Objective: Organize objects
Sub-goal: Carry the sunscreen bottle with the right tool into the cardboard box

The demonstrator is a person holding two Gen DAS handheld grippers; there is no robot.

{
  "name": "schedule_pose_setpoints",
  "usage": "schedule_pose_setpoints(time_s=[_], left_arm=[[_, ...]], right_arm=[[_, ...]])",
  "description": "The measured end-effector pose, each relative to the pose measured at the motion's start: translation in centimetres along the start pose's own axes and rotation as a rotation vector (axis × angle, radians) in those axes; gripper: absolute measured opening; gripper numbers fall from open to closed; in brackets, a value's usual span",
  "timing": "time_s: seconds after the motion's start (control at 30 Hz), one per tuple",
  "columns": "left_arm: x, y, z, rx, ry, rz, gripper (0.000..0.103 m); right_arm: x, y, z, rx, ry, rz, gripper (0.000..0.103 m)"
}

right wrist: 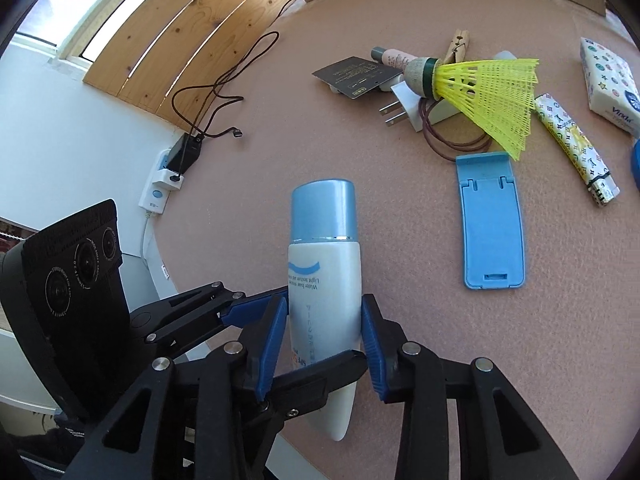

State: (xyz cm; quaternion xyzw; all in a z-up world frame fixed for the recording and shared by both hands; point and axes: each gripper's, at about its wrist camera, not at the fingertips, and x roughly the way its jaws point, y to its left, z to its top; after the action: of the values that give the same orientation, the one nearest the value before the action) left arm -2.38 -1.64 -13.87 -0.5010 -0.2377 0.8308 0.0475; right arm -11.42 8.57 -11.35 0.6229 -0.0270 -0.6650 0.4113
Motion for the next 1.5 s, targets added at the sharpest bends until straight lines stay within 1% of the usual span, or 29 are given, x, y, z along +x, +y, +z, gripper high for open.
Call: schedule_pose_setpoints(time_s=[0.1,0.23,0.43,0.57,0.73,0.9,1.03,1.17,1.2,1.23,1.3,1.4,1.5], left_arm=[[0.5,-2.6,1.2,0.053,0.001,-0.021,0.059],[1.7,-6.3,3.0,0.114,-0.003,-0.072,0.059],[4.5,-13.8,5.6,0.222,0.001,-0.149,0.058],[7.0,-18.7,7.0,0.267,0.009,-0.201,0.058],[9.7,-24.7,7.6,0.361,0.035,-0.216,0.058],[12.5,-29.4,8.4,0.395,0.062,-0.245,0.058],[14.4,-31.1,8.9,0.415,0.079,-0.242,0.057],[15.1,-31.6,8.8,0.431,0.089,-0.222,0.059],[15.2,-31.7,8.9,0.436,0.084,-0.211,0.059],[15.2,-31.7,8.9,0.444,0.077,-0.199,0.061],[15.1,-31.4,9.0,0.456,0.071,-0.173,0.065],[14.5,-30.6,9.1,0.454,0.064,-0.158,0.066],[13.5,-29.7,9.2,0.45,0.045,-0.146,0.067]], right_arm=[[-2.5,-1.6,-0.2,0.042,-0.048,-0.012,0.034],[-6.5,-4.0,-0.6,0.093,-0.117,-0.04,0.033],[-13.1,-8.3,-1.1,0.149,-0.213,-0.103,0.033],[-17.0,-11.6,-1.7,0.199,-0.273,-0.139,0.033],[-20.6,-15.7,-2.9,0.263,-0.328,-0.185,0.033],[-23.4,-19.2,-3.8,0.316,-0.371,-0.207,0.033],[-24.2,-21.2,-4.1,0.343,-0.384,-0.217,0.033],[-24.1,-22.1,-4.1,0.338,-0.386,-0.235,0.036],[-24.1,-22.1,-4.0,0.336,-0.384,-0.236,0.047],[-24.2,-22.2,-4.1,0.338,-0.39,-0.241,0.062],[-24.4,-22.1,-4.1,0.339,-0.41,-0.268,0.073],[-24.5,-21.9,-3.9,0.338,-0.416,-0.313,0.074],[-24.5,-21.6,-4.0,0.338,-0.426,-0.319,0.074]])
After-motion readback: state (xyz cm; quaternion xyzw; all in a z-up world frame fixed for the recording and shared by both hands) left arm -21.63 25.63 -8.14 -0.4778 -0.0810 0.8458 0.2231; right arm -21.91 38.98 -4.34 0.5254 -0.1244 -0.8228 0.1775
